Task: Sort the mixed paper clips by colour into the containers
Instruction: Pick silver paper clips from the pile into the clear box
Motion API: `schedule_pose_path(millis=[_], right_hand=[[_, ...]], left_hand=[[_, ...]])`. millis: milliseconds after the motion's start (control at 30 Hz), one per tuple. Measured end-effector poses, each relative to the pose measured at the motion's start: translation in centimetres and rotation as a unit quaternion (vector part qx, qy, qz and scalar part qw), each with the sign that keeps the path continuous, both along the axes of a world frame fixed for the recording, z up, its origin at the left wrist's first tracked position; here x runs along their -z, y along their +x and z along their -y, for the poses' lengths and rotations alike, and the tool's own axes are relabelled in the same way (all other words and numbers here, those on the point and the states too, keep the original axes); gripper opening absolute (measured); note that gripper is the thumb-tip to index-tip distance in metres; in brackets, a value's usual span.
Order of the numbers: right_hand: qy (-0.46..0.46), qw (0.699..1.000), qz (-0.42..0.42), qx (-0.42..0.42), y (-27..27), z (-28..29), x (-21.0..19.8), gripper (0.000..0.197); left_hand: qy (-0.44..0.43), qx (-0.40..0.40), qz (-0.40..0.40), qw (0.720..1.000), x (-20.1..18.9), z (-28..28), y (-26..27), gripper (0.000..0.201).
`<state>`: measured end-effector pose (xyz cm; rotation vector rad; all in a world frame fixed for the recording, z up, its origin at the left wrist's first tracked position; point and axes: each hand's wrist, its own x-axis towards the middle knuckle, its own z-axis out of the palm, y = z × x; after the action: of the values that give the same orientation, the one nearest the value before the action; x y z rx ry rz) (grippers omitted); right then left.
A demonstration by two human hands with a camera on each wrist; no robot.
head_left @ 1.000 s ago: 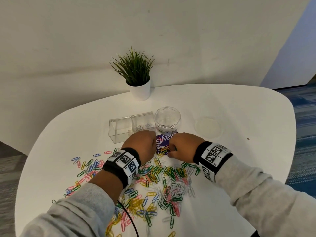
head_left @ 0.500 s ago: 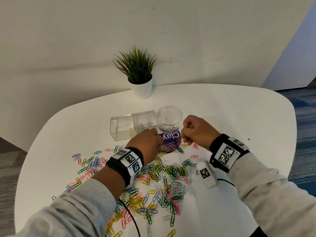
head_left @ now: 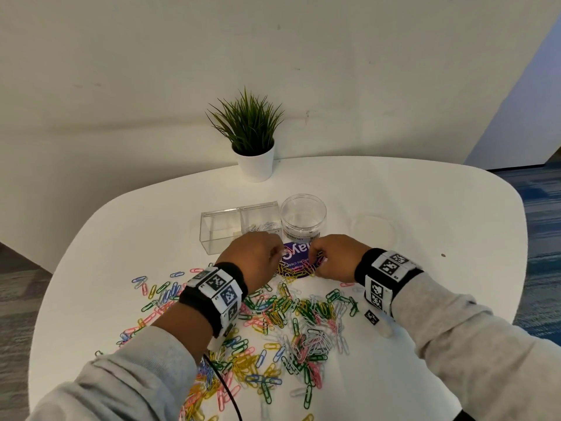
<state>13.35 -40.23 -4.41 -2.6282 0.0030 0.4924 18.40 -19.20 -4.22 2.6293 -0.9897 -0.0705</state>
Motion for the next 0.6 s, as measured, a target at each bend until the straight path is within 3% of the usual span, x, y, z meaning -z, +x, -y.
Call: schedule_pose_path(millis=[200, 333, 400, 600], right_hand=[[-0.020, 0.999, -0.030, -0.029, -0.1, -0.4, -0.5, 0.013], [0.032, 0.999, -0.021, -0.038, 0.2, -0.8, -2.7, 0.005], [0.060, 0.998, -0.009, -0.032, 0.8, -1.2, -4.1, 0.006], [0.064, 0.995, 0.080, -0.019, 4.7, -2.9, -7.3, 0.010]], left_hand=[[-0.108, -0.097, 0.023, 0.989, -1.5, -0.9, 2.5, 0.009], [-0.074, -0.143, 0.007, 0.987, -2.0, -1.5, 4.4, 0.023], [-0.061, -0.136, -0.005, 0.989, -2.3, -2.0, 4.8, 0.032], [-0.125, -0.183, -0.017, 0.975, -2.0, -3.4, 5.8, 0.019]])
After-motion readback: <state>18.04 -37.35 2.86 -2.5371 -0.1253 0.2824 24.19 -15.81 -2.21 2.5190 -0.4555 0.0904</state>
